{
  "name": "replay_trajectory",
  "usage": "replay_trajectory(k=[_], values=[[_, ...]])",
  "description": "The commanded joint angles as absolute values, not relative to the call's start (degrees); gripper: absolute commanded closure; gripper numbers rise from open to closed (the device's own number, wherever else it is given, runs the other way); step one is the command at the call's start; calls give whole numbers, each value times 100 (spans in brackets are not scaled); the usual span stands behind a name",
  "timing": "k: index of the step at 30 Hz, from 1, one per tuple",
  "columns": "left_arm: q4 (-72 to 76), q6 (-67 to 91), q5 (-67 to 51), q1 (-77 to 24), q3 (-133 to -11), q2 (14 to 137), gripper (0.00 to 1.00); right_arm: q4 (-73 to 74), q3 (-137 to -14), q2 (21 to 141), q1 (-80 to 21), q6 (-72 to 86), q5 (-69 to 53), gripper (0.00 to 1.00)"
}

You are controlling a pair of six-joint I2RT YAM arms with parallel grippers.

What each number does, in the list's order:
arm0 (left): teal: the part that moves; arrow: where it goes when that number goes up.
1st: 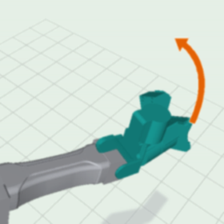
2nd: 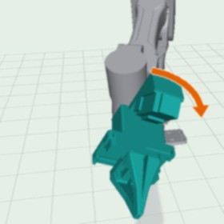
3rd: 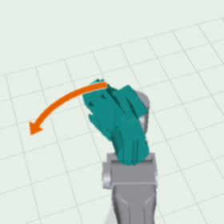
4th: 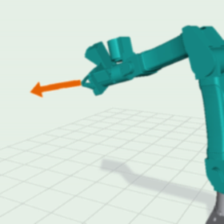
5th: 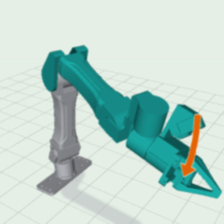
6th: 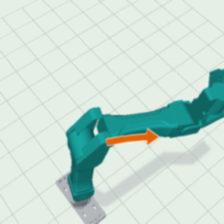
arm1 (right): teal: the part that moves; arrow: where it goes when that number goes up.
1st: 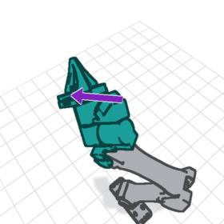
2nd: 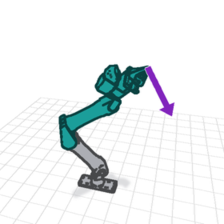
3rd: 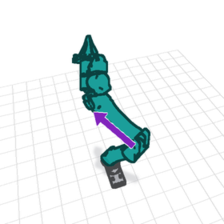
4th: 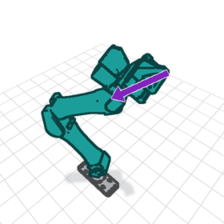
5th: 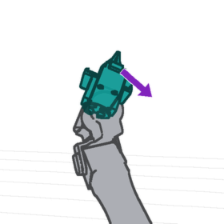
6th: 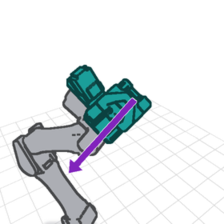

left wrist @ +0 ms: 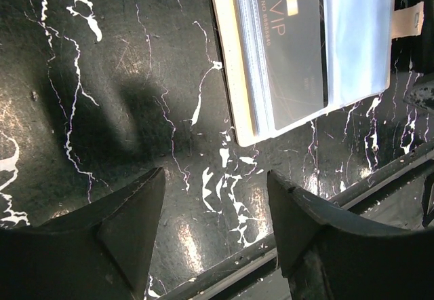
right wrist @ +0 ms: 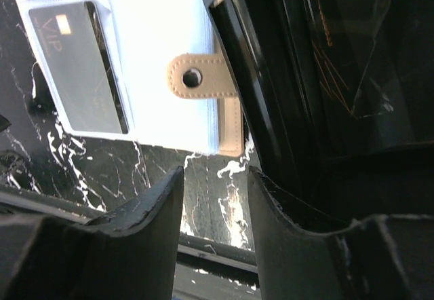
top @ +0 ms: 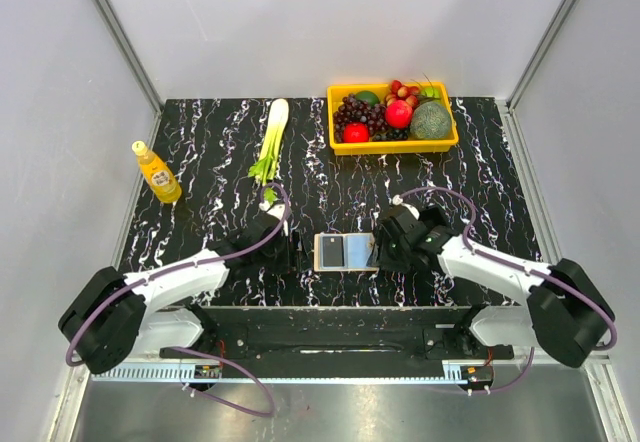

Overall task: Put the credit cards into the card holder
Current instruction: Insert the credit card into the card holder, then close the card holder at the center of the board.

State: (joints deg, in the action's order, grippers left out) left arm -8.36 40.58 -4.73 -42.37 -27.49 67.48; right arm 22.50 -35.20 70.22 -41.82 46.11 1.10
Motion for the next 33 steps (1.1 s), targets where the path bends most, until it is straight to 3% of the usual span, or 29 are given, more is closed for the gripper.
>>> replay_trajectory(k=[1,6,14,25,29,33], values=[[-563,4087,-615,-4245,-2725,6873,34,2284,-3929,7452,-4245,4447,964,52],[-545,4078,-659,-4254,-2733,6899,34,2444,-3929,7462,-4237,4315,1581,49],[-396,4078,-765,-4254,-2777,7101,33,1539,-3850,7277,-4192,4158,993,44],[-369,4096,-791,-4254,-2821,7181,33,1836,-4719,8252,-4377,3656,1572,44],[-369,4096,-782,-4254,-2821,7172,33,2214,-4957,8499,-4535,3665,1994,46],[-387,4087,-782,-4245,-2821,7189,33,2513,-5018,8534,-4640,3832,2206,55]])
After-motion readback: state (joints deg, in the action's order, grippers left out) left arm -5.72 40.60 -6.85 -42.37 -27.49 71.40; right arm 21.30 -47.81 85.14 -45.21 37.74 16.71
